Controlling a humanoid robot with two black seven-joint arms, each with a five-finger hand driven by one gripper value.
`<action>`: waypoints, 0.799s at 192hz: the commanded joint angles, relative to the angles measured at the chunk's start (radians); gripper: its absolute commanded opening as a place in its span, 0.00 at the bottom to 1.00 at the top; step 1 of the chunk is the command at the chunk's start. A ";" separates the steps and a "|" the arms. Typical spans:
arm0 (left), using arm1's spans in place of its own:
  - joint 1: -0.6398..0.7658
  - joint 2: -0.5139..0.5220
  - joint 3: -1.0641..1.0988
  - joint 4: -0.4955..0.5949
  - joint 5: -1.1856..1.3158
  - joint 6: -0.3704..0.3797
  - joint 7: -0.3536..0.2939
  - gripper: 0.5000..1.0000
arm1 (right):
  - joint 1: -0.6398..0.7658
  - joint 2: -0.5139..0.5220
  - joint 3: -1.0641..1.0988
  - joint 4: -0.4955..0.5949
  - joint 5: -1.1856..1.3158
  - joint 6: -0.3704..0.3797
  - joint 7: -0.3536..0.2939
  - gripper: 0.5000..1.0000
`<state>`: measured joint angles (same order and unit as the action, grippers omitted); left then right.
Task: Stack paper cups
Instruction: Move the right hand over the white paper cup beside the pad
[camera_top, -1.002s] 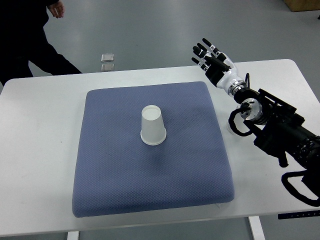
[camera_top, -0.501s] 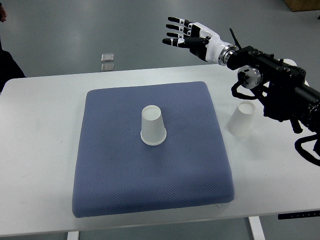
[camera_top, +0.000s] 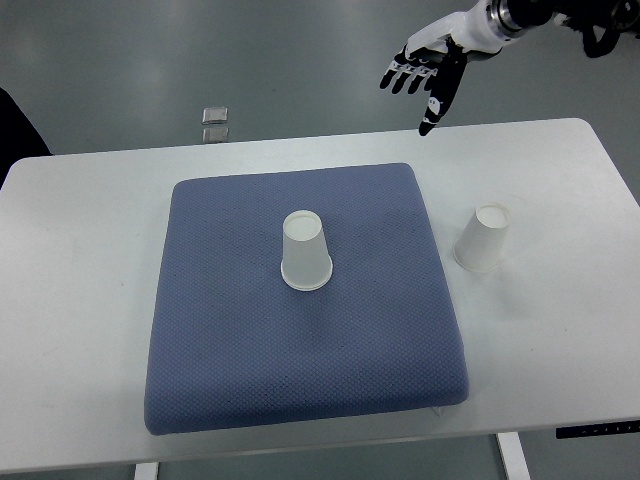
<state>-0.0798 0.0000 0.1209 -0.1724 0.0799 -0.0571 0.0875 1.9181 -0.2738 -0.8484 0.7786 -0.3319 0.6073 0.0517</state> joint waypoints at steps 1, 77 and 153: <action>0.000 0.000 0.000 -0.021 0.000 -0.001 0.000 1.00 | 0.101 -0.038 -0.032 0.126 -0.058 0.004 -0.032 0.83; 0.000 0.000 0.002 -0.022 0.001 -0.001 0.000 1.00 | 0.437 -0.073 -0.101 0.447 -0.058 0.004 -0.052 0.83; 0.000 0.000 0.000 -0.024 0.001 -0.001 0.000 1.00 | 0.237 -0.093 -0.112 0.378 -0.064 -0.041 -0.047 0.83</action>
<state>-0.0798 0.0000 0.1218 -0.1948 0.0813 -0.0585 0.0875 2.2377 -0.3611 -0.9590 1.1917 -0.3938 0.6098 0.0038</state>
